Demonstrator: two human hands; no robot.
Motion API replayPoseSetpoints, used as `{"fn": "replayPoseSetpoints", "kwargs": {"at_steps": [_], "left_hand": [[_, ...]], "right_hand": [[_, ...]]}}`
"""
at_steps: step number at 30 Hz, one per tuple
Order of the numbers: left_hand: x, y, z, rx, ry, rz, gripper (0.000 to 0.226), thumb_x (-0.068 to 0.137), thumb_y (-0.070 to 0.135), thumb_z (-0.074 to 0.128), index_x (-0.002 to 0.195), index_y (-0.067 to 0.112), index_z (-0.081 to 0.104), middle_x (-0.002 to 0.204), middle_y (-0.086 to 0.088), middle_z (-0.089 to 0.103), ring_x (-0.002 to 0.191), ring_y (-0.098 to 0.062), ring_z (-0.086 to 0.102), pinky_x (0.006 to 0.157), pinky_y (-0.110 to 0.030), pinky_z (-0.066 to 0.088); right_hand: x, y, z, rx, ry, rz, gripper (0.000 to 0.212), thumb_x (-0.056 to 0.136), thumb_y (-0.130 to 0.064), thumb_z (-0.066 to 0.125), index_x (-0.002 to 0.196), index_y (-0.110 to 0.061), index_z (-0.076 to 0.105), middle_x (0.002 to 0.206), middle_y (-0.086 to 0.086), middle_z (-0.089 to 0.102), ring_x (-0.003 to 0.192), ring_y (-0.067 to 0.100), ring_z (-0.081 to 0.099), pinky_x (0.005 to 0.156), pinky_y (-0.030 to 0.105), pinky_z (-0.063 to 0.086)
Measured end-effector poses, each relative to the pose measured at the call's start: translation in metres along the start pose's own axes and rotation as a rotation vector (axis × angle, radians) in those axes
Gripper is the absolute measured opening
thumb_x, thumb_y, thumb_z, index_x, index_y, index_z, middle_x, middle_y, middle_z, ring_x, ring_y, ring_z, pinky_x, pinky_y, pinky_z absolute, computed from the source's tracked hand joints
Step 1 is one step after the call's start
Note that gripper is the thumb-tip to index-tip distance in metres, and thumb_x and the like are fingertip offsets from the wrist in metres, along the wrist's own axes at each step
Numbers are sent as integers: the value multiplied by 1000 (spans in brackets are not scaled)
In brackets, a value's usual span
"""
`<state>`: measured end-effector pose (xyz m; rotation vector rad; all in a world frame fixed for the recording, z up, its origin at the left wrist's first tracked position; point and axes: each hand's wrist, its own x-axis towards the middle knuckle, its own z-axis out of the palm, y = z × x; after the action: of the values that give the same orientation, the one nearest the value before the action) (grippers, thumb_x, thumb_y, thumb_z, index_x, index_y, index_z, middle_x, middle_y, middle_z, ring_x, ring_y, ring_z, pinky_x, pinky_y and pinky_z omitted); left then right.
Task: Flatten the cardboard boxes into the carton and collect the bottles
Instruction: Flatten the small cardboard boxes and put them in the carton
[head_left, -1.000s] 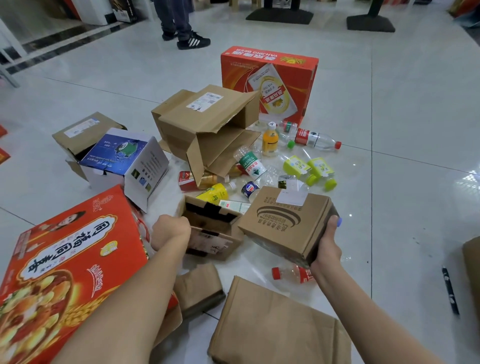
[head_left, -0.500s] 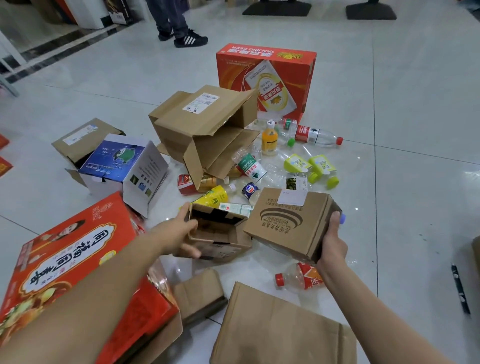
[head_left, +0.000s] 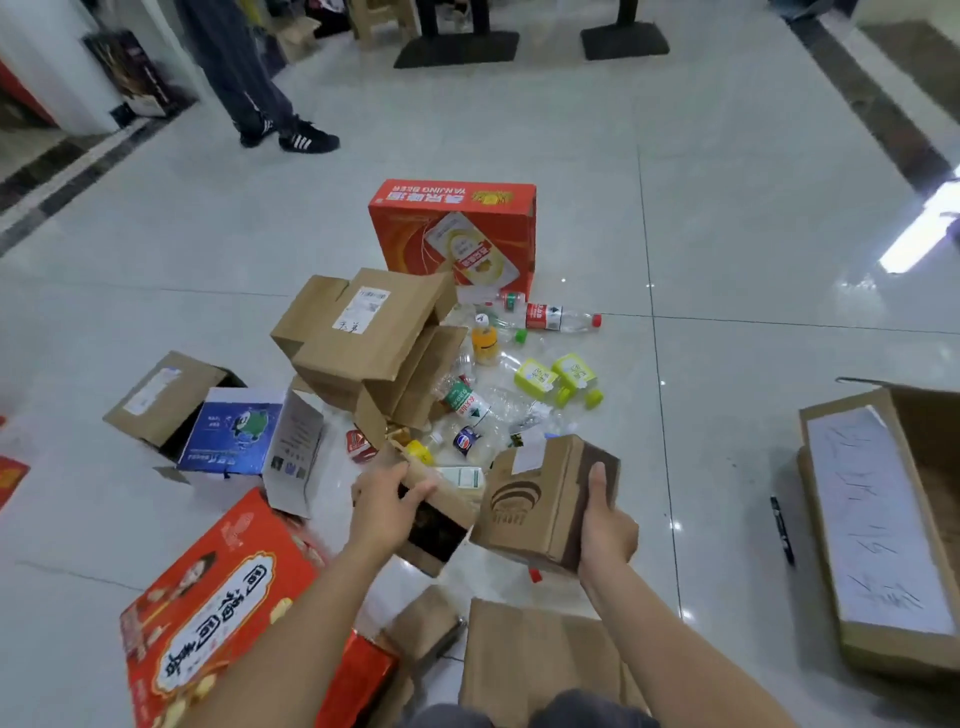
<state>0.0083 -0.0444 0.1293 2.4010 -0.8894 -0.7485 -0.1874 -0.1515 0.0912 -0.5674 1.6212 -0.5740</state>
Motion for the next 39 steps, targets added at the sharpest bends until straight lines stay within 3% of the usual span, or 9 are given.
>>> {"fn": "replayPoseSetpoints", "kwargs": {"at_steps": [3, 5, 10, 15, 19, 22, 25, 32, 39], "left_hand": [[-55, 88, -16, -238, -51, -108, 25, 96, 21, 54, 100, -4, 58, 94, -12, 59, 107, -36, 56, 76, -33, 40], [-88, 135, -31, -289, -93, -165, 38, 96, 21, 54, 112, -14, 53, 114, -26, 59, 118, -39, 51, 90, -41, 42], [-178, 239, -83, -233, -393, -200, 47, 97, 26, 52, 131, -7, 48, 134, -24, 53, 127, -34, 49, 110, -46, 37], [-279, 328, -102, -182, -630, -63, 32, 98, 20, 51, 115, -7, 57, 106, -14, 60, 104, -31, 56, 86, -34, 43], [-342, 364, -68, -29, -843, 11, 43, 82, 58, 49, 105, 23, 59, 113, -9, 63, 107, -27, 59, 98, -45, 48], [-399, 392, -40, 7, -995, 88, 23, 98, 30, 46, 106, 11, 56, 109, -13, 63, 99, -24, 60, 80, -35, 51], [-453, 403, 4, 81, -1141, 149, 22, 100, 26, 43, 109, 9, 54, 107, -12, 63, 92, -15, 60, 72, -25, 47], [-528, 413, 106, 242, -1295, 74, 26, 99, 23, 44, 116, 7, 54, 115, -16, 62, 106, -25, 61, 82, -31, 51], [-563, 430, 184, 361, -1344, 38, 34, 95, 31, 47, 120, 11, 57, 114, -12, 65, 105, -25, 62, 98, -44, 49]], "right_hand": [[-75, -47, -30, -56, 51, -13, 65, 76, -73, 52, 65, -9, 59, 68, 5, 61, 68, 27, 60, 74, 42, 56], [-124, -83, -65, -103, 121, -38, 66, 78, -74, 47, 62, -11, 54, 65, 4, 59, 63, 23, 56, 62, 34, 48], [-243, -144, -180, -204, 301, -16, 72, 73, -81, 42, 66, -11, 57, 75, 9, 66, 69, 25, 60, 59, 31, 42], [-350, -164, -293, -202, 545, -22, 64, 81, -73, 42, 79, -12, 59, 83, 7, 60, 80, 26, 56, 66, 32, 40], [-405, -143, -372, -73, 742, 56, 59, 81, -74, 41, 79, -18, 61, 82, 3, 60, 82, 27, 57, 70, 33, 40], [-429, -111, -423, 71, 869, 155, 61, 80, -75, 39, 77, -18, 61, 82, 3, 64, 80, 25, 59, 73, 34, 43], [-441, -74, -472, 207, 959, 268, 59, 83, -71, 40, 76, -16, 59, 77, 3, 61, 77, 24, 57, 76, 35, 44], [-426, -2, -548, 405, 1048, 508, 57, 83, -70, 41, 77, -15, 55, 82, 6, 58, 81, 27, 56, 90, 45, 48], [-401, 30, -604, 461, 1073, 548, 57, 82, -73, 40, 69, -19, 54, 81, 5, 61, 86, 30, 61, 90, 50, 49]]}}
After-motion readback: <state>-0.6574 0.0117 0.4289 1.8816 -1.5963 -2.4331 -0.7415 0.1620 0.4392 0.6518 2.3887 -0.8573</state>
